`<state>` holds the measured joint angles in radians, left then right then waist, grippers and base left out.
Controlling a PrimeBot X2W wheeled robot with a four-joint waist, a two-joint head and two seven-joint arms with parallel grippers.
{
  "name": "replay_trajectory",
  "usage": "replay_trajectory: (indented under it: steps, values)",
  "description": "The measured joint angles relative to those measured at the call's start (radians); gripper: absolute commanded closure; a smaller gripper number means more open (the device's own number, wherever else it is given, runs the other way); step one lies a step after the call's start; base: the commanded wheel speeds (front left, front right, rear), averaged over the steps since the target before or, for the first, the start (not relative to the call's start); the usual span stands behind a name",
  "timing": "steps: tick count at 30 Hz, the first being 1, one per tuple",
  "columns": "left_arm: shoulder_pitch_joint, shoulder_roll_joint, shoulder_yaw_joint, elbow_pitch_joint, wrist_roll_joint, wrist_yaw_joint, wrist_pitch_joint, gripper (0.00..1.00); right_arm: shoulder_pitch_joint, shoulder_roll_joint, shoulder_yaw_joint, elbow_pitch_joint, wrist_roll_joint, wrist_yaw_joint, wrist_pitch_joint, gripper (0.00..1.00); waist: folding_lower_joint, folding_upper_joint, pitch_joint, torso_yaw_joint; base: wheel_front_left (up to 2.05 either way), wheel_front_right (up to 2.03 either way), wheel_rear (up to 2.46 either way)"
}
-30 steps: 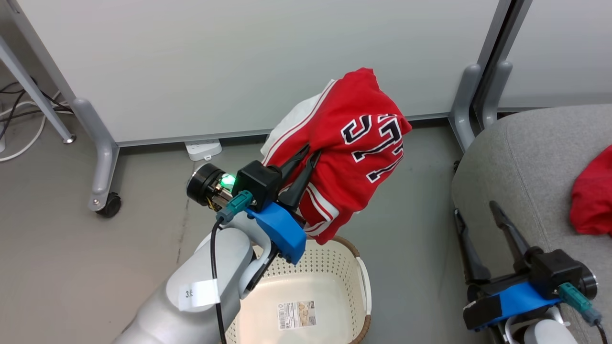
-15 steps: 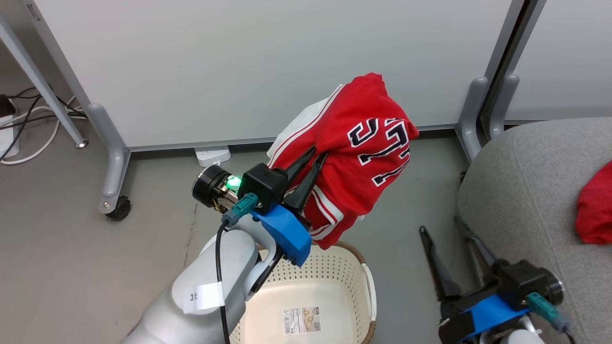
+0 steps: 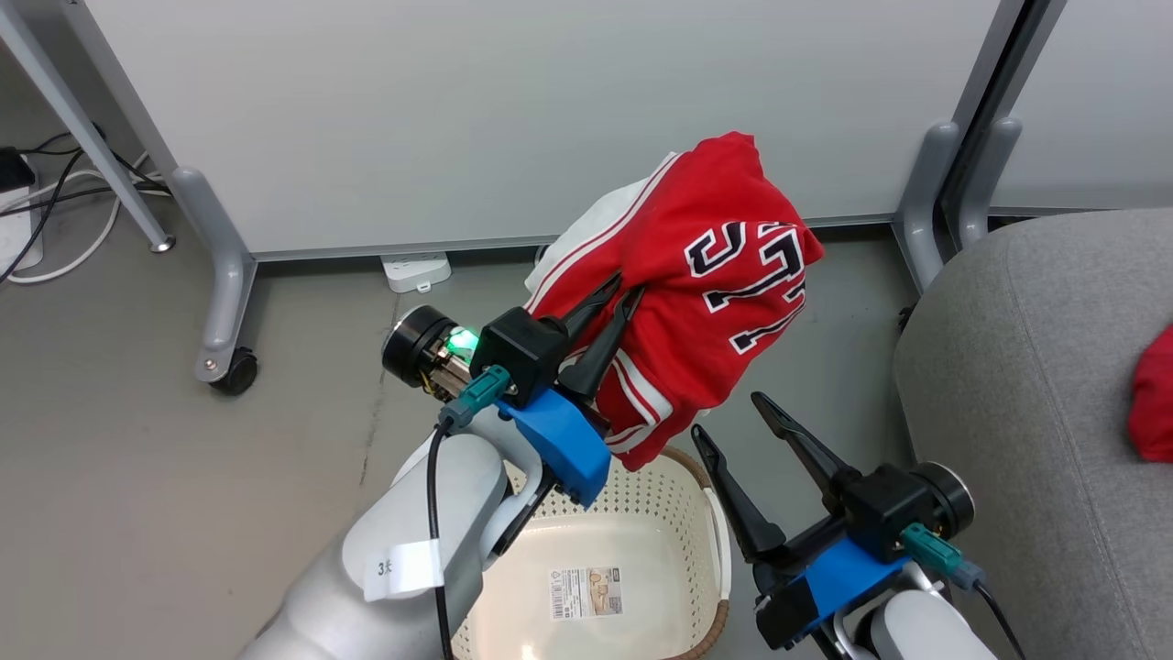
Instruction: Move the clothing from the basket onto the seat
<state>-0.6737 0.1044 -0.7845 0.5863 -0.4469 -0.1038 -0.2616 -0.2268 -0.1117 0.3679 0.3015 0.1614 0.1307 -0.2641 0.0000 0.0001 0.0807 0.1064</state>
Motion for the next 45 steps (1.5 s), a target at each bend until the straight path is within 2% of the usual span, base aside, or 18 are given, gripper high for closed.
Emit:
replay_trajectory:
  steps: [9, 19, 20, 21, 43, 44, 45]
  values:
    - [-0.021, -0.017, -0.006, 0.000, 0.018, -0.009, 0.000, 1.00, -0.120, 0.021, 0.033, 0.100, 0.009, 0.000, 0.000, 0.00, 0.0001, 0.0000, 0.032, 0.020, 0.00, 0.00, 0.00]
    - [-0.036, -0.031, -0.007, 0.001, 0.026, -0.017, 0.000, 1.00, -0.205, 0.044, 0.045, 0.149, 0.023, 0.000, 0.000, 0.00, 0.0000, 0.0000, 0.057, 0.033, 0.00, 0.00, 0.00]
    - [-0.038, -0.032, -0.007, 0.002, 0.026, -0.017, 0.000, 1.00, -0.207, 0.045, 0.044, 0.151, 0.026, 0.000, 0.000, 0.68, 0.0001, 0.0000, 0.059, 0.034, 0.00, 0.00, 0.00]
    - [-0.041, -0.032, -0.007, 0.003, 0.028, -0.017, 0.000, 1.00, -0.210, 0.045, 0.044, 0.153, 0.026, 0.000, 0.000, 1.00, 0.0001, 0.0000, 0.060, 0.035, 0.00, 0.00, 0.00]
    - [-0.042, -0.040, 0.008, 0.016, 0.044, -0.021, 0.000, 1.00, -0.220, 0.047, 0.054, 0.167, 0.043, 0.000, 0.000, 1.00, 0.0000, -0.0001, 0.061, 0.033, 0.00, 0.00, 0.00]
    - [-0.042, -0.041, 0.010, 0.017, 0.044, -0.021, 0.000, 0.89, -0.220, 0.047, 0.055, 0.167, 0.043, 0.000, 0.000, 1.00, 0.0000, -0.0001, 0.061, 0.033, 0.00, 0.00, 0.00]
    - [-0.042, -0.041, 0.011, 0.018, 0.044, -0.021, 0.000, 0.15, -0.220, 0.047, 0.056, 0.167, 0.043, 0.000, 0.000, 1.00, 0.0000, -0.0001, 0.061, 0.032, 0.00, 0.00, 0.00]
